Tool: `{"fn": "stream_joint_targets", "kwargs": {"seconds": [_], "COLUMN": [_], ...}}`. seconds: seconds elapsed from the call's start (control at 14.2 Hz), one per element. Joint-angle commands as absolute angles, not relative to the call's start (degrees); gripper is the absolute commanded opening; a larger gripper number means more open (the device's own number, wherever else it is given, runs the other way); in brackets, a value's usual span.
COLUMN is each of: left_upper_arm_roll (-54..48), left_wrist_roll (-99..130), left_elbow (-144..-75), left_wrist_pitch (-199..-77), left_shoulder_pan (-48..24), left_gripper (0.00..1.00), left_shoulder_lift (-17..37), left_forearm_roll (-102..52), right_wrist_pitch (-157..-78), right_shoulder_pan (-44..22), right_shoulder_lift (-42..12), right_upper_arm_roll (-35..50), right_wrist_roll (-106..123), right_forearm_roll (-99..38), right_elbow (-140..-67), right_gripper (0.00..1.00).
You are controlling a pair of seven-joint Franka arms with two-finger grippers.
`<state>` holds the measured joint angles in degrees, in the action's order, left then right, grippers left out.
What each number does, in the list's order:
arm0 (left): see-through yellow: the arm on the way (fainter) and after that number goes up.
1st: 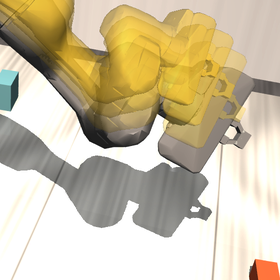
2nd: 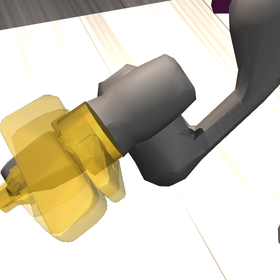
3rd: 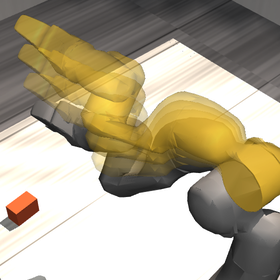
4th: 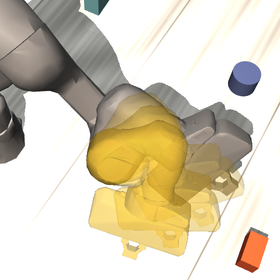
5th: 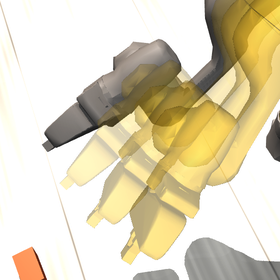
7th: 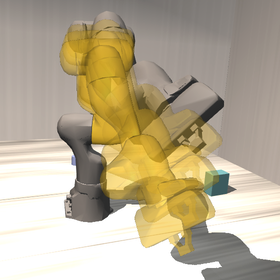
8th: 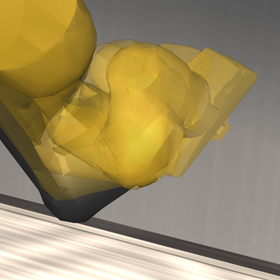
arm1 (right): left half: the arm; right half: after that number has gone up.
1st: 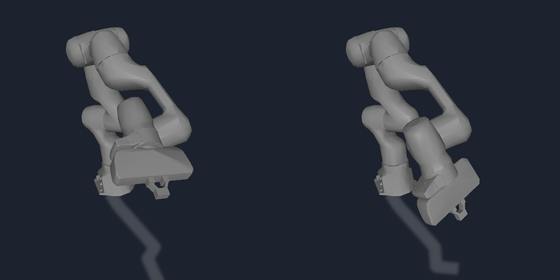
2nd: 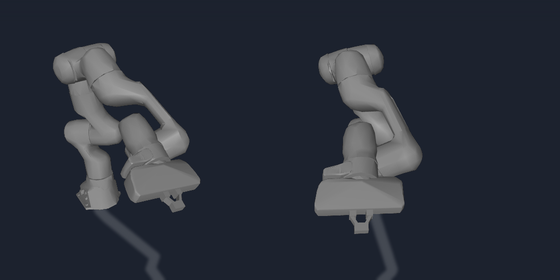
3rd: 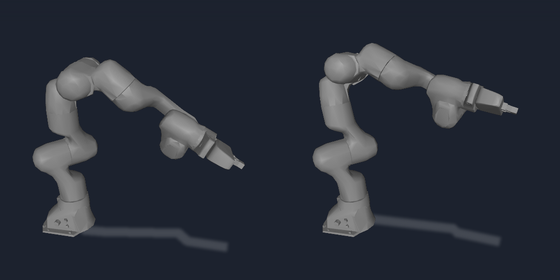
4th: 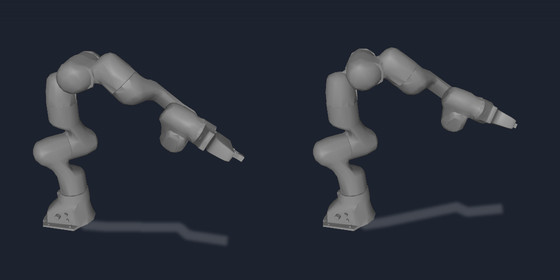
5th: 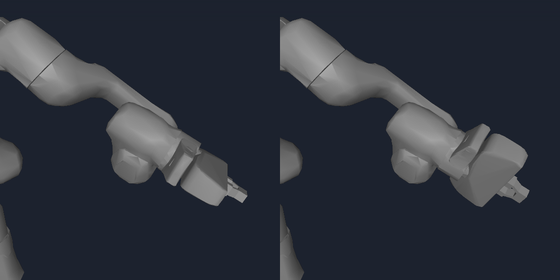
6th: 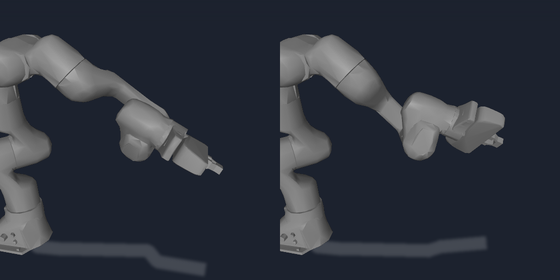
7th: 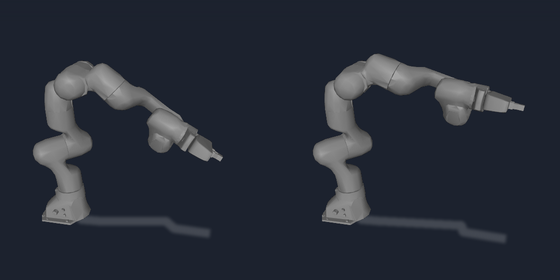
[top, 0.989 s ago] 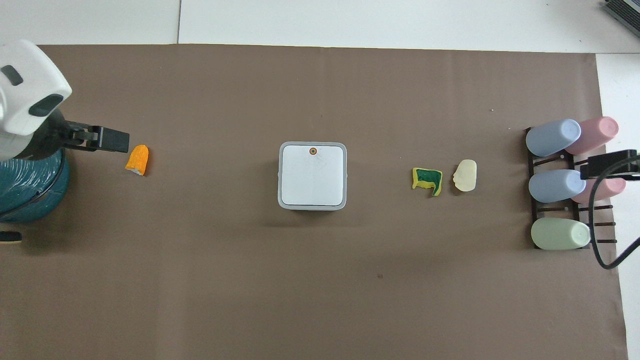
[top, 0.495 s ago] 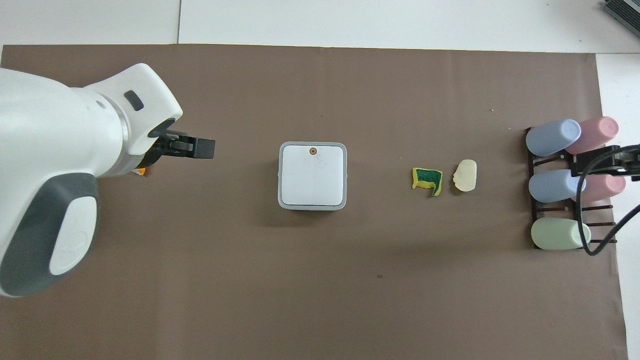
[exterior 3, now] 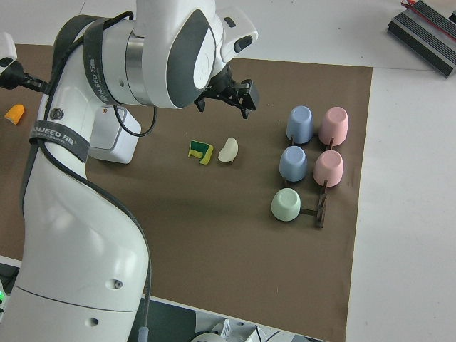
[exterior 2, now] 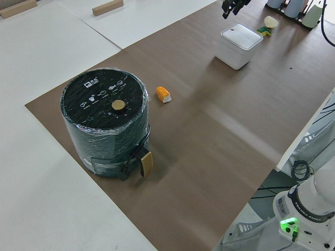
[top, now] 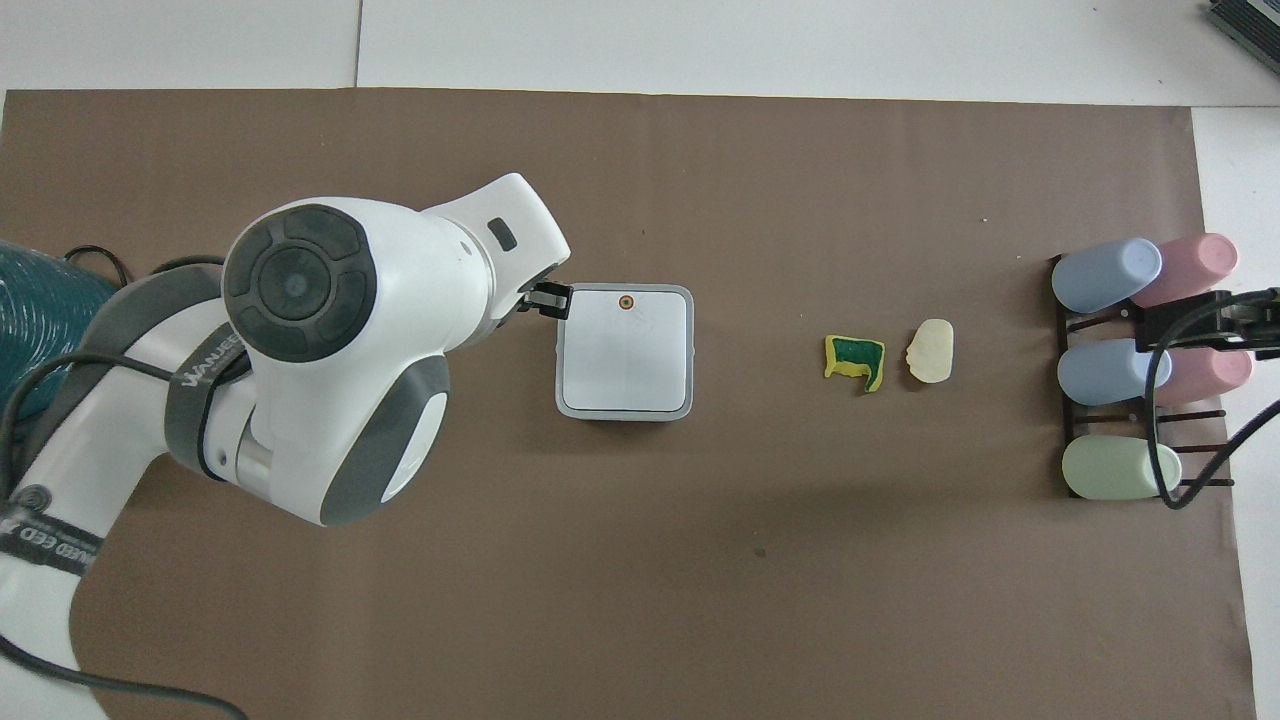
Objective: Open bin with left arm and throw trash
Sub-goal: 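Reach the left gripper over the lid of the white container, then grasp the lid with the left gripper while the right gripper reaches the cream object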
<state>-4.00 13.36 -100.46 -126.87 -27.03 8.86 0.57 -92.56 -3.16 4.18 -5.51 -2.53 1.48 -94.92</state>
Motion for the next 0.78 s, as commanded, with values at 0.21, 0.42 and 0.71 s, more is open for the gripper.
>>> {"fn": "stream_joint_targets", "kwargs": {"seconds": [0.21, 0.42, 0.71], "left_upper_arm_roll": [-3.1, -3.1, -3.1], "left_wrist_roll": [15.3, 16.3, 18.3], "left_elbow": [-104.6, -104.6, -103.8], "left_wrist_pitch": [-137.5, -140.6, -144.1], "left_shoulder_pan": [-31.0, -31.1, -31.8], "left_gripper": [0.0, 0.0, 0.0], "left_shoulder_lift": [9.8, 11.8, 15.5], "left_forearm_roll": [-0.1, -0.1, -0.1], "right_wrist_pitch": [-101.7, -109.6, -117.3], "right_shoulder_pan": [-3.5, -5.4, -9.6], "right_shoulder_lift": [6.0, 3.6, -3.8], "right_upper_arm_roll": [-4.6, -4.6, -4.6], "right_wrist_roll": [-1.8, -1.7, -4.1], "right_forearm_roll": [0.2, 0.0, 0.0], "right_elbow": [-103.5, -107.6, -107.8], "right_gripper": [1.0, 1.0, 1.0]}}
